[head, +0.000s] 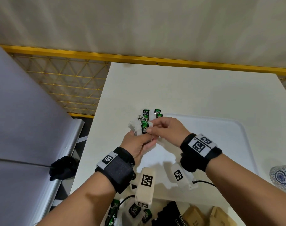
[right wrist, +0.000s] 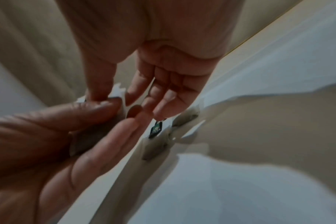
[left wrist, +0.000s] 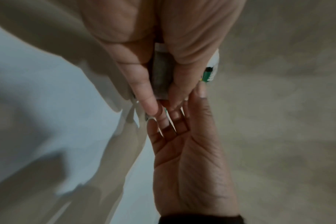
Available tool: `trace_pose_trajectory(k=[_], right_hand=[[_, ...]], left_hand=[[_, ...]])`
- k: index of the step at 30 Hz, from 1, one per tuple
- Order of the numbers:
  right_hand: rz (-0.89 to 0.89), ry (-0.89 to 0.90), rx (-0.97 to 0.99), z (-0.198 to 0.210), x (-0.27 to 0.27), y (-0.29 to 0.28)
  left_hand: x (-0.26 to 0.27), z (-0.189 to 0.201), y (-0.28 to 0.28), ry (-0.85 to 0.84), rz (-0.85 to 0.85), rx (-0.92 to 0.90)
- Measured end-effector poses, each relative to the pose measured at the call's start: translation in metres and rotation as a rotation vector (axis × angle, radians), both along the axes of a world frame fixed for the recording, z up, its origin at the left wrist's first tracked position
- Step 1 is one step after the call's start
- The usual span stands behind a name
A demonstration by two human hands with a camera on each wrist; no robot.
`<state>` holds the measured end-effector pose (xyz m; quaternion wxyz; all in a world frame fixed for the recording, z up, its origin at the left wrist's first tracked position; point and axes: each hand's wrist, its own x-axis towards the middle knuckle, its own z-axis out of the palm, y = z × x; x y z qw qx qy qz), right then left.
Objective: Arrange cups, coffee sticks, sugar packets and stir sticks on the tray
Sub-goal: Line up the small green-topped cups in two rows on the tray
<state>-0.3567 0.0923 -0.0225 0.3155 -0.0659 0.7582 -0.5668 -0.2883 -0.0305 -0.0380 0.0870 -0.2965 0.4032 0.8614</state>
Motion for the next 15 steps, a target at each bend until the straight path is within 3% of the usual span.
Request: trace_pose_trajectory(k=[5, 15], right_hand=[[-0.172, -0.100, -0.148, -0.0036, 0.0019, 0.0041], [-0.247, -0.068, -0.136, 0.0026, -0.0003, 0.0092]], left_hand=[[0.0017, 0.0062, -0.0008, 0.028, -0.045, -0.023], [-0.0001, 0.0107, -0.0045, 0.030, 0.077, -0.060]])
